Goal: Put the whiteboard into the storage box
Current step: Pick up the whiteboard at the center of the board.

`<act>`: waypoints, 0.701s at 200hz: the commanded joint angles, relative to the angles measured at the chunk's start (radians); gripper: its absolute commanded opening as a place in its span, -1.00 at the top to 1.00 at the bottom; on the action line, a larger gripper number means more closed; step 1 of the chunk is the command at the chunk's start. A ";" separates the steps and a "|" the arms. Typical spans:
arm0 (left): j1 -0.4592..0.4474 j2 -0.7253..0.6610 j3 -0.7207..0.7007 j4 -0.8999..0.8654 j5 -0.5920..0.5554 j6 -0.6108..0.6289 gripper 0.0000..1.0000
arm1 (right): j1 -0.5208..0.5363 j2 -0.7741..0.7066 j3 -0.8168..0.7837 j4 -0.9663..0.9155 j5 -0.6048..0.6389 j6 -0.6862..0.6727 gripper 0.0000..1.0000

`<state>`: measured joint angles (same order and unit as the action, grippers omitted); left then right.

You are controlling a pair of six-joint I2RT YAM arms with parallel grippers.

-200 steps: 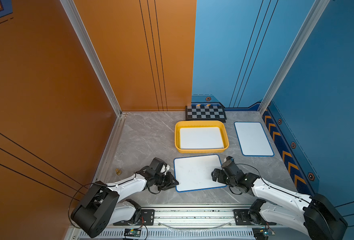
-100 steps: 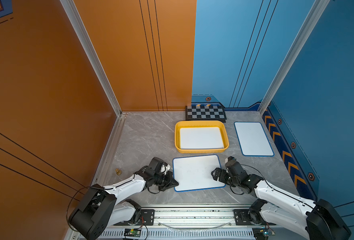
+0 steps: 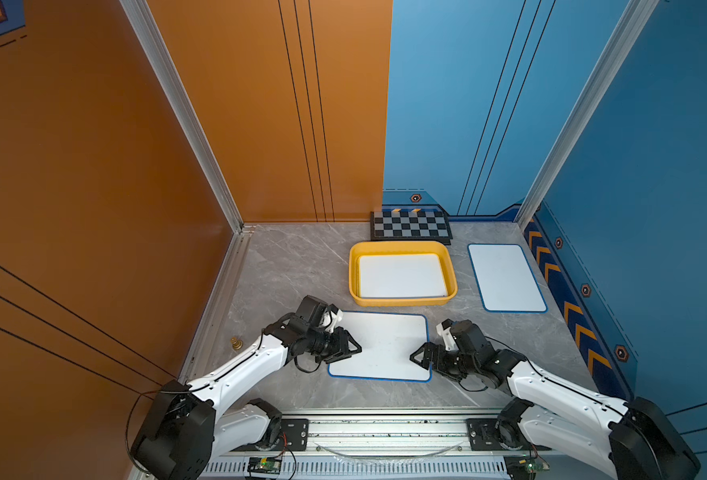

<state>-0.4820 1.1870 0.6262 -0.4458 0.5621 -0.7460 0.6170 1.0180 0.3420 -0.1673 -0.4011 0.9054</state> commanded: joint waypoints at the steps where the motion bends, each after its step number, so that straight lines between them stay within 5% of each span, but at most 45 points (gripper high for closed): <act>1: 0.010 0.072 0.048 -0.286 -0.239 0.106 0.02 | -0.018 0.027 -0.020 -0.213 0.041 -0.045 -0.94; 39: -0.018 0.149 0.066 -0.294 -0.350 0.102 -0.07 | -0.023 0.036 -0.015 -0.224 0.041 -0.062 -0.94; 140: -0.066 0.295 0.178 -0.309 -0.429 0.174 -0.21 | -0.028 0.052 -0.018 -0.228 0.047 -0.096 -0.95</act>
<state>-0.5217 1.4345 0.7582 -0.7265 0.1719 -0.6014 0.5961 1.0306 0.3637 -0.2279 -0.4049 0.8371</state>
